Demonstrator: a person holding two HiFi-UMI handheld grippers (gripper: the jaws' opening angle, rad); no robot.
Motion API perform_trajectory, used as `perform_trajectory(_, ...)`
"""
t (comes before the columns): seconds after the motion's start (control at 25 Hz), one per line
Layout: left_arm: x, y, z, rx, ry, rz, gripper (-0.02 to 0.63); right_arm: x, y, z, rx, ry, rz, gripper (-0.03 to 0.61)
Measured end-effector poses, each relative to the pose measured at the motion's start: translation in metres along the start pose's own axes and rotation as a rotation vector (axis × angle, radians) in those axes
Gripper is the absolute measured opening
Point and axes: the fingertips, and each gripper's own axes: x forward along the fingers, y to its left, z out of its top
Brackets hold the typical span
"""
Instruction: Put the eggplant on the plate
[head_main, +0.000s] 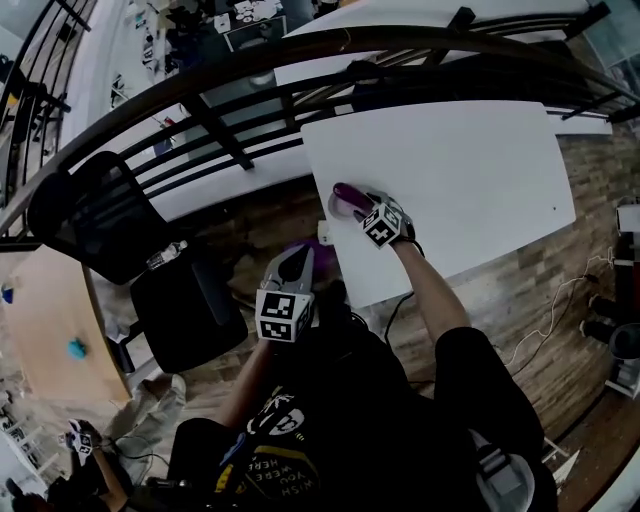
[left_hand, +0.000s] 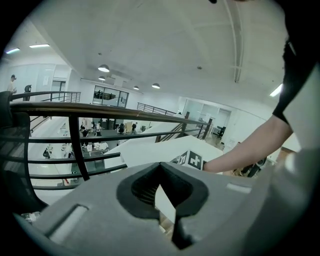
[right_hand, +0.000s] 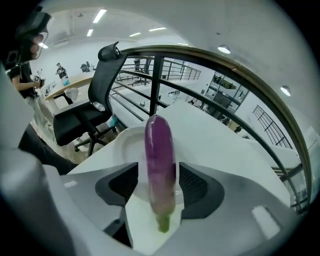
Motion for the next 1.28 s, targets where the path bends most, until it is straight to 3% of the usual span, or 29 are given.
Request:
perform_trajectory(0.16, 0.005, -0.001, 0.010, 0.024, -0.017, -0.029, 0.005, -0.043, -0.008, 0.004, 0.107, -0.107, -0.079, 0.267)
perform_trajectory(0.28, 0.005, -0.006, 0.025, 0.045, -0.046, -0.061, 0.005, -0.099, -0.008, 0.005, 0.278, -0.249, -0.152, 0.260)
perform_trajectory(0.44, -0.003, -0.013, 0.048, 0.084, -0.104, -0.089, 0.005, -0.190, 0.011, 0.013, 0.516, -0.481, -0.215, 0.207)
perform_trajectory(0.56, -0.012, -0.020, 0.061, 0.116, -0.146, -0.096, 0.005, -0.250, 0.031, 0.018, 0.645, -0.619, -0.254, 0.131)
perform_trajectory(0.6, -0.012, -0.022, 0.063, 0.125, -0.154, -0.099, 0.005, -0.266, 0.037, 0.019, 0.676, -0.644, -0.268, 0.078)
perform_trajectory(0.68, -0.011, -0.026, 0.061, 0.135, -0.150, -0.102, 0.005, -0.289, 0.049, 0.018, 0.717, -0.669, -0.298, 0.003)
perform_trajectory(1.04, -0.022, -0.054, 0.061, 0.178, -0.161, -0.135, 0.005, -0.329, 0.064, 0.002, 0.778, -0.717, -0.382, 0.002)
perform_trajectory(1.28, -0.028, -0.070, 0.058, 0.198, -0.162, -0.160, 0.005, -0.339, 0.070, -0.004, 0.803, -0.736, -0.375, 0.002)
